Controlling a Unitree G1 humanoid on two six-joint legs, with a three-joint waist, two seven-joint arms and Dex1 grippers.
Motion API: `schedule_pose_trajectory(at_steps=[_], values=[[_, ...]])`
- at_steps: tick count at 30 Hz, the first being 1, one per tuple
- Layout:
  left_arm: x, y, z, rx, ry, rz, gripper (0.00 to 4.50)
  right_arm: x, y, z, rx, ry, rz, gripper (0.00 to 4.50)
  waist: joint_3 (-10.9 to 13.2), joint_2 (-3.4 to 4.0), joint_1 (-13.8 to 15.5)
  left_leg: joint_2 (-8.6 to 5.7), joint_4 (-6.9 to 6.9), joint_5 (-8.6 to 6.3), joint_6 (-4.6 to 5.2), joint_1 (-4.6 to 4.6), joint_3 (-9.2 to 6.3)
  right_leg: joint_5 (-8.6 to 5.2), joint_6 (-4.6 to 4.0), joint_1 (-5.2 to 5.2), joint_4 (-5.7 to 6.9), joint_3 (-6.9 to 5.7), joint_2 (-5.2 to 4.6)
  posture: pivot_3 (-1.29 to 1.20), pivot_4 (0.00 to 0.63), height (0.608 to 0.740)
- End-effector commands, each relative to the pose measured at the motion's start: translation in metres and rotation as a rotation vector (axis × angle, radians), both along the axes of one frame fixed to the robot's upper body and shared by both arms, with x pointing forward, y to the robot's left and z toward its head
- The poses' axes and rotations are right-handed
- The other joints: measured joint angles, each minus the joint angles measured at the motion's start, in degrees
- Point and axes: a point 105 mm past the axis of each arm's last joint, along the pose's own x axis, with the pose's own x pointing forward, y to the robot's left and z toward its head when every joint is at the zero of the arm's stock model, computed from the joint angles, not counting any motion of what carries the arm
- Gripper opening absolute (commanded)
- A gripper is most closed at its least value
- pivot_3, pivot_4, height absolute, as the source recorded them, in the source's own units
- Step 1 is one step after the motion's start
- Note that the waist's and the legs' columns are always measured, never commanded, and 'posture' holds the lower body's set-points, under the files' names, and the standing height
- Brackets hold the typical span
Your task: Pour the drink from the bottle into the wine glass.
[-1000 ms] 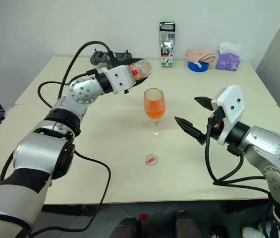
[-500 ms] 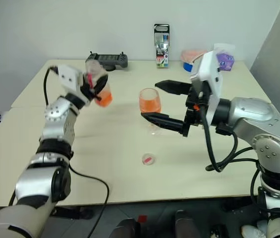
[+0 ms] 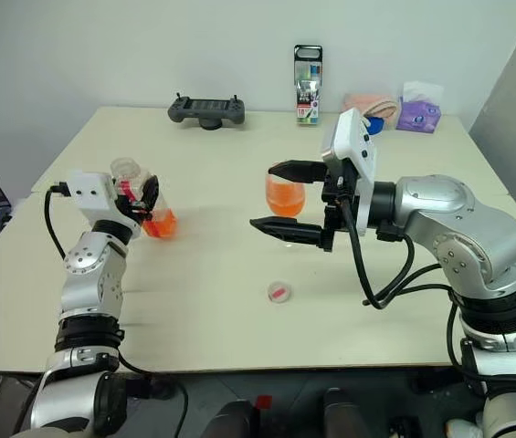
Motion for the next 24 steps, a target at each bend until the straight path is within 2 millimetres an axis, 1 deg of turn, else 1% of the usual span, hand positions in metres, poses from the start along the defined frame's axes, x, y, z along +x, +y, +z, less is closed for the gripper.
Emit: schedule_pose_trajectory(at_steps=[1,5,11,17,20,24], values=[[-0.009,0.007,0.014,-0.013,-0.064,0.031,4.46,-0.003,0.002,0.012,0.006,-0.062,0.02,4.5,0.0,0.0,0.0,0.0,0.0,0.0,0.0,0.0,0.0,0.0,0.0,0.0,0.0,0.0,0.0,0.0,0.15,0.74],[-0.015,0.006,0.005,0.01,-0.036,0.036,4.48,-0.004,0.001,0.011,0.002,-0.061,0.021,4.5,0.0,0.0,0.0,0.0,0.0,0.0,0.0,0.02,0.0,0.0,0.0,0.01,0.0,0.01,0.01,0.0,0.15,0.74],[-0.017,-0.007,-0.007,0.031,0.015,-0.026,4.48,-0.003,0.0,0.012,-0.001,-0.069,0.018,4.5,0.0,0.0,-0.1,-0.01,-0.01,0.0,0.0,0.01,0.01,0.0,-0.01,0.01,-0.02,0.01,0.02,0.0,0.15,0.74],[-0.015,-0.017,-0.003,0.052,0.018,-0.06,4.48,-0.002,-0.001,0.012,0.001,-0.074,0.005,4.5,0.0,0.0,-0.1,-0.01,-0.01,0.0,0.0,0.01,0.02,0.0,-0.01,0.01,-0.05,0.01,0.05,0.0,0.15,0.74],[-0.015,-0.014,0.0,0.048,0.017,-0.047,4.48,0.0,-0.002,0.012,0.005,-0.078,-0.007,4.5,0.0,0.0,-0.1,-0.01,-0.01,0.0,0.0,0.01,0.02,0.0,-0.01,0.01,-0.07,0.01,0.05,0.0,0.15,0.74],[-0.02,-0.014,0.007,0.039,0.002,-0.065,4.48,0.001,-0.004,0.008,-0.009,-0.072,-0.013,4.5,0.0,0.0,-0.1,-0.01,-0.01,0.0,0.0,-0.01,0.02,0.0,-0.01,0.01,-0.1,0.01,0.06,0.0,0.15,0.74]])
